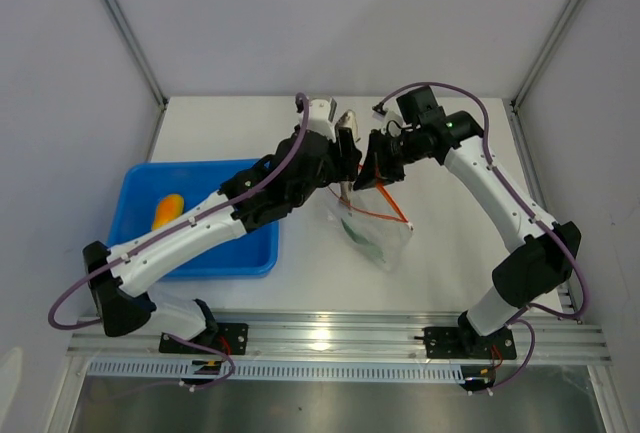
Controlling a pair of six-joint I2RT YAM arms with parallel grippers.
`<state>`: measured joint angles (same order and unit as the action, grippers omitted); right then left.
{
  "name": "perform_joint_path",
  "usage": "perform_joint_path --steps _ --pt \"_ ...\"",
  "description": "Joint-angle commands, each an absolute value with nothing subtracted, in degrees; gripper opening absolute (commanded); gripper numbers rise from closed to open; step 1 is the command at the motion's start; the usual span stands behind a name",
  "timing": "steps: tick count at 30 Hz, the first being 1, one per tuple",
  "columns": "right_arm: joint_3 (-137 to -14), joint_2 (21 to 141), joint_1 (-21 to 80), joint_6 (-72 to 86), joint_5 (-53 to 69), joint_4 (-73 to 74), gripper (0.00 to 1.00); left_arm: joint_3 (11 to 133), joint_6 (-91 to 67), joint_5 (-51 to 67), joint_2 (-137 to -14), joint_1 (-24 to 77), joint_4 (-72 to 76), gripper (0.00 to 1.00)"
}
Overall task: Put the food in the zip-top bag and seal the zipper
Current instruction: Place the fake fish in the zipper food storage bag, then pick up the fake fruit from the bin.
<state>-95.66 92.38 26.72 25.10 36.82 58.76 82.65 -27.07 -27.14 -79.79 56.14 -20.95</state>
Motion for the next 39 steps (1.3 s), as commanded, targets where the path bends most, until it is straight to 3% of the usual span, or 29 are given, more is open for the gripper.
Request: perform_joint_path --steps 1,6,18,29,39 --pt "-98.3 93.0 26.0 25.8 38.5 57.5 0.00 81.0 -27.2 -26.1 -75.7 56.5 -17.9 0.66" --pt "-98.3 93.3 25.9 25.7 38.5 57.3 0.00 78.9 -25.8 -24.4 -73.7 56.5 -16.6 0.76" --pt "-98.4 92.6 25.9 24.3 36.0 59.1 0.00 76.0 -27.1 -27.2 -67.5 54.4 -21.8 0.76" --pt "-95.5 91.1 26.6 21.0 31.6 62.1 0.00 65.0 -32.3 -22.0 -55.7 30.8 -39.4 0.76" --pt "-93.2 92.0 28.8 21.8 32.8 60.7 0.00 50.5 -25.9 -19.2 -50.2 5.7 -40.3 0.88"
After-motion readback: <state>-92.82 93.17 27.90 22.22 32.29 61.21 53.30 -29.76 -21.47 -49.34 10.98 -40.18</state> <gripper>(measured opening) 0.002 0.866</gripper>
